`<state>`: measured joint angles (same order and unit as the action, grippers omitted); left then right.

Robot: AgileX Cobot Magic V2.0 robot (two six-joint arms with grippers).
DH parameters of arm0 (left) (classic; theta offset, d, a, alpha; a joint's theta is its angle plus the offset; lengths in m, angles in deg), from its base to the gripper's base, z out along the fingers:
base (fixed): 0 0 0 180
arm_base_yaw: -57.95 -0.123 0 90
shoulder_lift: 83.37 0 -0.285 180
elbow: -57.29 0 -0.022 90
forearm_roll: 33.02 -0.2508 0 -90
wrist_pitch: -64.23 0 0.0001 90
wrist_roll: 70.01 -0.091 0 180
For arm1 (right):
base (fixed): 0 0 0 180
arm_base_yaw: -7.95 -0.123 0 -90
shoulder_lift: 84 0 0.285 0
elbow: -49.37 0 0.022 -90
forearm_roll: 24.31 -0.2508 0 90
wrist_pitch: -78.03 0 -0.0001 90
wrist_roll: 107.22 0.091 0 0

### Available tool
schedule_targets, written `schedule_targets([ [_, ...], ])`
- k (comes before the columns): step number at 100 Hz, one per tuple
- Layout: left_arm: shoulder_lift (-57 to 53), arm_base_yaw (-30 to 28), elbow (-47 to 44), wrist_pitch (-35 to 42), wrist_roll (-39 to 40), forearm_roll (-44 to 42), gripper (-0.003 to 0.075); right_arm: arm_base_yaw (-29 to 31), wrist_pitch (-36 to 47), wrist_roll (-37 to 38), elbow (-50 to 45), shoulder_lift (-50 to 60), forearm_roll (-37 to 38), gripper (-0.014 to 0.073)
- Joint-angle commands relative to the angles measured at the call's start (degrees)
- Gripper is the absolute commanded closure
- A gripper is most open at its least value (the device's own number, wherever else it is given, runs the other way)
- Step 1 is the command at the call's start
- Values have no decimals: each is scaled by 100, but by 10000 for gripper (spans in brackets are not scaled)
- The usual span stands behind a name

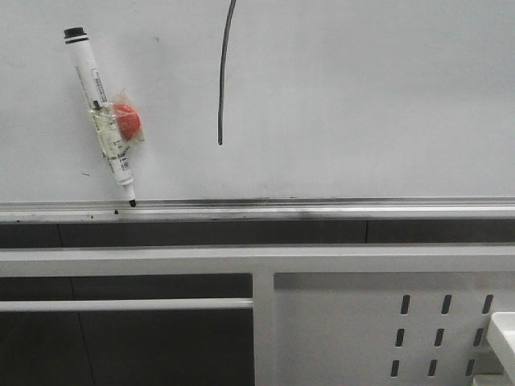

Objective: Write number 1 on whiteboard

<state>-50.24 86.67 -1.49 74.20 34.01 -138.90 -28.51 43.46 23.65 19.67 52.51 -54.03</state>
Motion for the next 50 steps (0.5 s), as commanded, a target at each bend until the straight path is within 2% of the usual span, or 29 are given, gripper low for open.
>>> schedule_targets([
  [1,-315,-19,76,-132,-137,79,740,45,961,135,-341,512,-80,648],
  [24,-1062,-19,-193,-121,-353,79,740,45,2402,134,-2048,2136,-131,648],
  [50,-1290,-19,-214,-84,-353,79,740,45,2430,134,-3213,2964,-184,648],
])
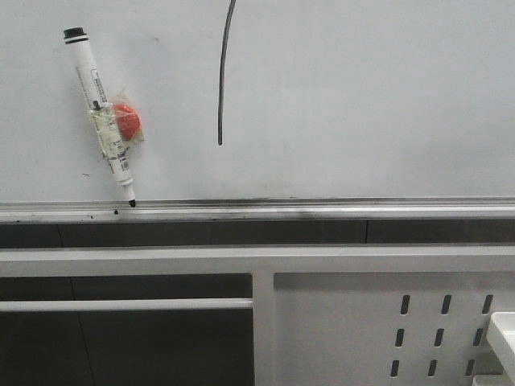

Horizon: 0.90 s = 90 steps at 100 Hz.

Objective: Write number 1 on whiteboard

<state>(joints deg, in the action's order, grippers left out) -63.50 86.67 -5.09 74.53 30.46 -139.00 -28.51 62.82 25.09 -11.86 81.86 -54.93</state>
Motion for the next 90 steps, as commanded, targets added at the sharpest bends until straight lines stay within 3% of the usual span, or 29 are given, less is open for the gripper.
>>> schedule_targets([
  [1,36,-19,146,-116,1,89,740,45,494,-9,-95,28,-94,648],
  [52,36,-19,137,176,1,89,740,45,346,-9,-798,28,-94,648],
  [77,36,-19,137,-499,38,89,740,45,336,-9,-798,28,-94,648],
  [85,36,-19,137,-760,-496,890,740,45,336,-9,-798,28,-94,648],
  [90,36,-19,137,-962,-1672,2169,740,45,336,-9,-798,28,-94,648],
])
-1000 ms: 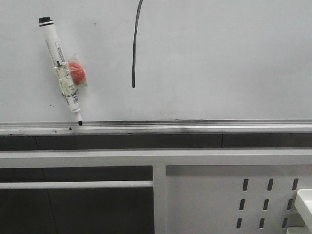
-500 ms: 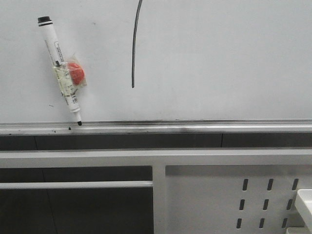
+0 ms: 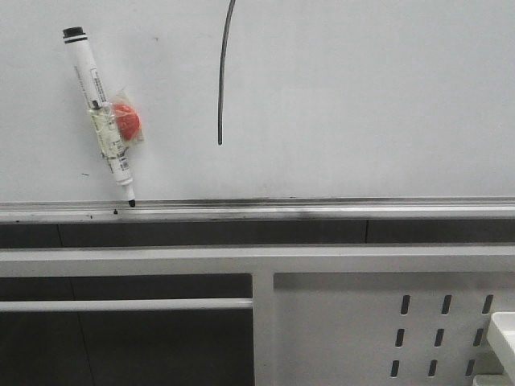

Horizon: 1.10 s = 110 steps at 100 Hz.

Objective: Write number 1 on whiteboard

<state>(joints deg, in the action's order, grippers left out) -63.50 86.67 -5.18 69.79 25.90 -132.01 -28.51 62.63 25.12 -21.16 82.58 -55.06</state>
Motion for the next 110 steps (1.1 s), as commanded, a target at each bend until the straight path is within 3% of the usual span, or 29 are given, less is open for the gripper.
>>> schedule_targets([
  [1,36,-19,146,-513,-1216,1469,740,45,355,-13,133,-44,-81,648],
  [2,27,-19,146,-556,-1589,2052,740,45,355,-13,133,-44,-81,648],
  [19,27,-359,250,-647,-5961,5944,740,45,355,-13,133,-44,-81,648],
  [30,4,-969,272,-628,-7834,7855,740,45,355,-13,133,-44,-81,648],
  [37,-78,-1416,260,-666,-8620,8840,740,45,355,-13,133,-44,-81,648],
  [43,-192,-1732,228,-783,-8805,9162,740,45,355,-13,133,-44,-81,648],
  [74,-680,-2376,-448,-556,-8795,8964,740,45,355,-13,133,-44,-81,648],
  [98,-1378,-2987,-1540,836,-8795,9981,740,45,355,-13,133,-44,-81,648],
  [110,-1378,-3038,-1694,478,-8805,10030,740,45,352,-13,133,-44,-81,648],
])
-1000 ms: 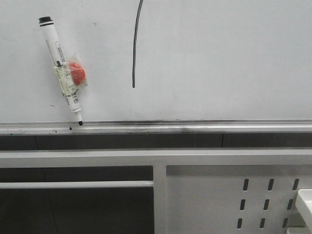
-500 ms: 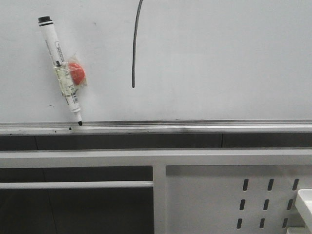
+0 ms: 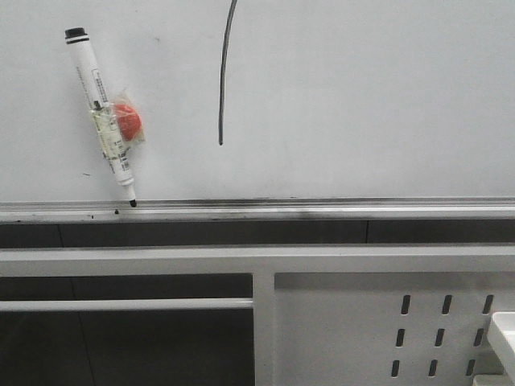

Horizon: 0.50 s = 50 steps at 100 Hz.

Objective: Write number 1 on whiteboard

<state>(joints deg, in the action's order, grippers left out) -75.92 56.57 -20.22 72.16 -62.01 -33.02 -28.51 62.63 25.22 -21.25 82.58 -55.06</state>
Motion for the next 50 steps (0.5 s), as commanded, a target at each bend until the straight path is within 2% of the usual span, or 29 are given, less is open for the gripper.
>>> schedule_targets([
  [1,-137,-29,-190,206,-15,131,740,45,352,-22,142,-44,-81,648],
  [23,-137,-29,-190,-1242,-226,106,740,45,352,-22,142,-44,-81,648],
  [39,-137,-29,-190,-1649,-929,106,740,45,352,-22,142,-44,-81,648],
  [50,-137,-29,-190,-1941,-1010,147,740,45,352,-22,142,-44,-81,648],
])
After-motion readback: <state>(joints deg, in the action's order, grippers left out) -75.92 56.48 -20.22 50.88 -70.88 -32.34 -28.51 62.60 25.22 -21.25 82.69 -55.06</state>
